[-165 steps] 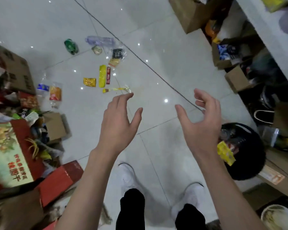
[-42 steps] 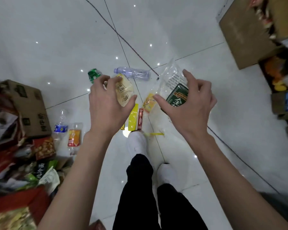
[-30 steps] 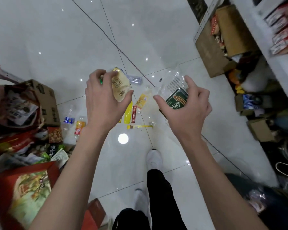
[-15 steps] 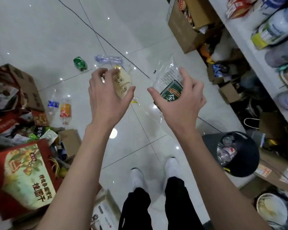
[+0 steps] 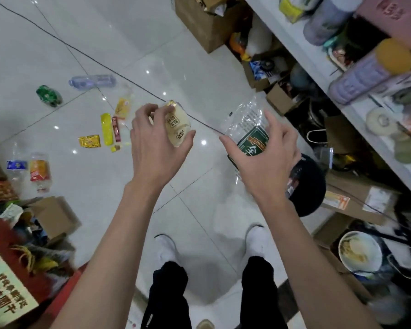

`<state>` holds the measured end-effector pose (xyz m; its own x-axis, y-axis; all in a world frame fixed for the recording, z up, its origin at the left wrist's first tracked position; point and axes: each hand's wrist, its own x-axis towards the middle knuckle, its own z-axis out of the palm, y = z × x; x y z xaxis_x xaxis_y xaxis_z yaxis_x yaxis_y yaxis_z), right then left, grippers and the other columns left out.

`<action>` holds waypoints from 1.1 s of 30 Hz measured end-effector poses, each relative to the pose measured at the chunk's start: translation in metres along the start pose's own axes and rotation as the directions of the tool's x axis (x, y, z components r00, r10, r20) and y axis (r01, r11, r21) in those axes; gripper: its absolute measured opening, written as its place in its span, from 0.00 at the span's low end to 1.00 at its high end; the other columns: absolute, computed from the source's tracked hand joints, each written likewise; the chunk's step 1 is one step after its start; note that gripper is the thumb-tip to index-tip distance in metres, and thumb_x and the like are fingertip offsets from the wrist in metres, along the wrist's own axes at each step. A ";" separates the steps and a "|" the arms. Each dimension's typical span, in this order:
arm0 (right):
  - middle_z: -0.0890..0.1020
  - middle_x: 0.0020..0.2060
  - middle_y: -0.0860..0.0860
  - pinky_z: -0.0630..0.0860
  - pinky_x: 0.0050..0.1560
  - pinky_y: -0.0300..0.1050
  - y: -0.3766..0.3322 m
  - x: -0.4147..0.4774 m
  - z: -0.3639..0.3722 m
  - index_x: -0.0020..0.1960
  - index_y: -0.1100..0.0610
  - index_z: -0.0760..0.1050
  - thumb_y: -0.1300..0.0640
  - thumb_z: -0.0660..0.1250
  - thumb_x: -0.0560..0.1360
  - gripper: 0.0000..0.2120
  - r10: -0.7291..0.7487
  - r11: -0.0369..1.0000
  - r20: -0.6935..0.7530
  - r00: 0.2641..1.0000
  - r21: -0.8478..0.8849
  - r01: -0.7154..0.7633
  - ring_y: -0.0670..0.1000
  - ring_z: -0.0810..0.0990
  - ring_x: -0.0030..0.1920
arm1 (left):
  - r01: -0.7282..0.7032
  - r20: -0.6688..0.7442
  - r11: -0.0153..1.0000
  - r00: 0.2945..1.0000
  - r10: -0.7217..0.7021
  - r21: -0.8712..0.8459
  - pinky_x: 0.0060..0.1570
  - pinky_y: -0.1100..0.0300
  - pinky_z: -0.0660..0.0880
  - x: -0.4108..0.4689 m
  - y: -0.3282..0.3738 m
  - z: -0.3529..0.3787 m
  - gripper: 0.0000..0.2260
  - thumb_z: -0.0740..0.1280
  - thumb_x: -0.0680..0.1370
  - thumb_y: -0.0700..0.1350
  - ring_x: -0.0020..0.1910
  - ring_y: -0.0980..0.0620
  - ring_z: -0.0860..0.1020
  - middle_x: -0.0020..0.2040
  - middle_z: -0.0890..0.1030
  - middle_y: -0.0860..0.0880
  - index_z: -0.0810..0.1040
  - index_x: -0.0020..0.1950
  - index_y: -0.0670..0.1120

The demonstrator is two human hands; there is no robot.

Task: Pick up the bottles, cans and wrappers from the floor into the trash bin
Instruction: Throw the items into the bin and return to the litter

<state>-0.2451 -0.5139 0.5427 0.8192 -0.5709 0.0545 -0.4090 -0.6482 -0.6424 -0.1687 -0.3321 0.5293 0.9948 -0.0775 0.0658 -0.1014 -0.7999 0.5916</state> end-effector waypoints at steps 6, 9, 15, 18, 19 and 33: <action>0.69 0.65 0.51 0.54 0.74 0.51 0.137 0.033 -0.058 0.76 0.43 0.65 0.25 0.69 0.64 0.46 0.154 0.988 -0.005 0.988 -0.022 -0.154 0.52 0.68 0.68 | -0.037 0.154 0.999 0.987 0.042 -0.036 0.66 0.50 0.69 -0.039 0.090 0.128 0.28 0.73 0.73 0.57 0.65 0.42 0.71 0.67 0.70 0.41 0.74 0.69 0.45; 0.69 0.66 0.51 0.58 0.77 0.58 0.205 0.045 -0.078 0.77 0.43 0.65 0.26 0.72 0.64 0.46 0.237 0.971 -0.013 0.971 -0.030 -0.237 0.51 0.67 0.67 | -0.044 0.237 0.998 0.970 0.052 -0.037 0.65 0.50 0.68 -0.063 0.122 0.191 0.29 0.74 0.72 0.57 0.64 0.41 0.72 0.67 0.71 0.41 0.74 0.68 0.45; 0.68 0.69 0.51 0.62 0.77 0.55 0.314 0.054 -0.092 0.77 0.43 0.65 0.28 0.73 0.65 0.46 0.339 0.936 0.013 0.941 0.102 -0.338 0.54 0.70 0.72 | -0.073 0.389 0.996 0.917 0.085 -0.046 0.64 0.49 0.72 -0.103 0.152 0.296 0.30 0.74 0.72 0.60 0.63 0.42 0.72 0.67 0.70 0.42 0.73 0.69 0.47; 0.70 0.72 0.51 0.67 0.74 0.64 0.355 0.049 -0.081 0.77 0.43 0.64 0.26 0.72 0.64 0.47 0.361 0.919 0.048 0.931 0.149 -0.364 0.53 0.68 0.74 | -0.058 0.448 0.998 0.892 0.062 -0.023 0.66 0.45 0.71 -0.118 0.155 0.336 0.33 0.70 0.70 0.63 0.67 0.40 0.71 0.71 0.68 0.41 0.72 0.70 0.47; 0.70 0.72 0.51 0.67 0.74 0.65 0.366 0.047 -0.076 0.77 0.43 0.65 0.24 0.71 0.64 0.48 0.365 0.916 0.050 0.930 0.162 -0.368 0.53 0.68 0.74 | -0.052 0.457 0.999 0.888 0.051 -0.011 0.67 0.45 0.70 -0.123 0.154 0.346 0.34 0.69 0.69 0.64 0.68 0.39 0.71 0.72 0.68 0.40 0.72 0.70 0.47; 0.66 0.74 0.48 0.67 0.75 0.63 0.410 0.032 -0.037 0.79 0.44 0.60 0.26 0.73 0.62 0.52 0.408 0.894 0.153 0.900 0.133 -0.428 0.50 0.65 0.77 | -0.042 0.395 0.999 0.918 0.026 0.030 0.68 0.42 0.69 -0.115 0.144 0.371 0.20 0.67 0.79 0.53 0.69 0.40 0.70 0.72 0.68 0.40 0.73 0.69 0.46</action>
<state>-0.4015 -0.8160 0.3091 0.6317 -0.7013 -0.3304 -0.6630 -0.2679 -0.6990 -0.2955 -0.6591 0.3086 0.9137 -0.3271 -0.2412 -0.1424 -0.8135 0.5638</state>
